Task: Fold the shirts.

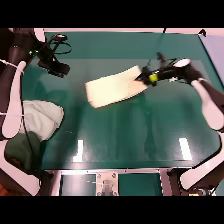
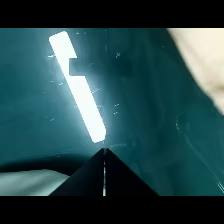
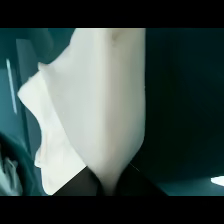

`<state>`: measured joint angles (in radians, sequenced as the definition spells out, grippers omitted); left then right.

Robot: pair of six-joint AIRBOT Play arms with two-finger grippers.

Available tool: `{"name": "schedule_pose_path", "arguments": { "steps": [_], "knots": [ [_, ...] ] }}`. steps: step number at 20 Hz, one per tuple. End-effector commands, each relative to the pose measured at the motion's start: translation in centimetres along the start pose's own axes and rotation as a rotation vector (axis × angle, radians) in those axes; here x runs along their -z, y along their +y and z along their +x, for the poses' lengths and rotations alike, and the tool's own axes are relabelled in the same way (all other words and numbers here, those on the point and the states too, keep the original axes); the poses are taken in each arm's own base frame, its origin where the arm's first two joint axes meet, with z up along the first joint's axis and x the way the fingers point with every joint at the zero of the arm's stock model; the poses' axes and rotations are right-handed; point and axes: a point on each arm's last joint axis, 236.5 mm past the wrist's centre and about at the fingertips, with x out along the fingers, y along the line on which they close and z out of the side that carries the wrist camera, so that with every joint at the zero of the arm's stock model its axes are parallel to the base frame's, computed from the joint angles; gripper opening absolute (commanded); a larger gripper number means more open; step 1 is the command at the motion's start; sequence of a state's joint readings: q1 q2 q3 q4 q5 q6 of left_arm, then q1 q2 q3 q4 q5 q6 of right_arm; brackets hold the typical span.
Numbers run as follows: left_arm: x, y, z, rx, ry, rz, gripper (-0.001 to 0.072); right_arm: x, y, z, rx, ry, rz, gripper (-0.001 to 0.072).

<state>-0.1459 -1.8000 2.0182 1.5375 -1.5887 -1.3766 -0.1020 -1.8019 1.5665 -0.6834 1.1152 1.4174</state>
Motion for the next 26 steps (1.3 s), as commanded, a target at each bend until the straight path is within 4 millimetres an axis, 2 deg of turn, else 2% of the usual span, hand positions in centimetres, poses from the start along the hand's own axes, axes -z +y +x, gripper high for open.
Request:
{"name": "schedule_pose_path", "arguments": {
  "steps": [1, 3, 6, 8, 10, 12, 14, 17, 19, 21, 26],
  "knots": [
    [0.0, 0.0, 0.0, 0.0, 0.001, -0.003, 0.002, -3.9, -5.9, -10.5, 0.118, -0.166, 0.112, 0.0017],
    [0.0, 0.0, 0.0, 0.0, -0.002, -0.003, 0.002, -3.8, -11.1, -17.8, 0.231, -0.246, 0.194, 0.0017],
    [-0.1, 0.0, 0.0, 0.0, -0.003, -0.009, 0.002, -1.1, -19.2, -28.3, 0.401, -0.392, 0.354, 0.0016],
    [-0.1, -0.1, 0.0, 0.004, -0.003, -0.012, 0.002, 2.8, -24.5, -34.4, 0.48, -0.48, 0.499, 0.0017],
    [-0.2, -0.4, 0.0, 0.018, -0.008, -0.012, 0.002, 7.7, -28.8, -37.7, 0.518, -0.518, 0.635, 0.0017],
    [-0.4, -0.9, 0.0, 0.037, -0.016, -0.015, 0.002, 12.5, -32.4, -38.2, 0.511, -0.516, 0.755, 0.0017],
    [-0.5, -1.3, -0.1, 0.056, -0.02, -0.021, 0.002, 16.9, -35.3, -37.3, 0.509, -0.512, 0.87, 0.0017],
    [-0.6, -1.8, -0.1, 0.076, -0.024, -0.02, 0.002, 21.5, -38.0, -35.3, 0.497, -0.533, 1.01, 0.0017],
    [-0.6, -1.8, -0.1, 0.077, -0.024, -0.021, 0.002, 22.9, -38.9, -34.6, 0.499, -0.546, 1.054, 0.0017],
    [-0.6, -1.8, -0.1, 0.077, -0.024, -0.021, 0.002, 23.3, -38.9, -34.3, 0.494, -0.543, 1.067, 0.0017],
    [-0.6, -1.9, -0.1, 0.079, -0.025, -0.02, 0.002, 23.7, -37.6, -33.8, 0.472, -0.534, 1.098, 0.0036]
  ]
}}
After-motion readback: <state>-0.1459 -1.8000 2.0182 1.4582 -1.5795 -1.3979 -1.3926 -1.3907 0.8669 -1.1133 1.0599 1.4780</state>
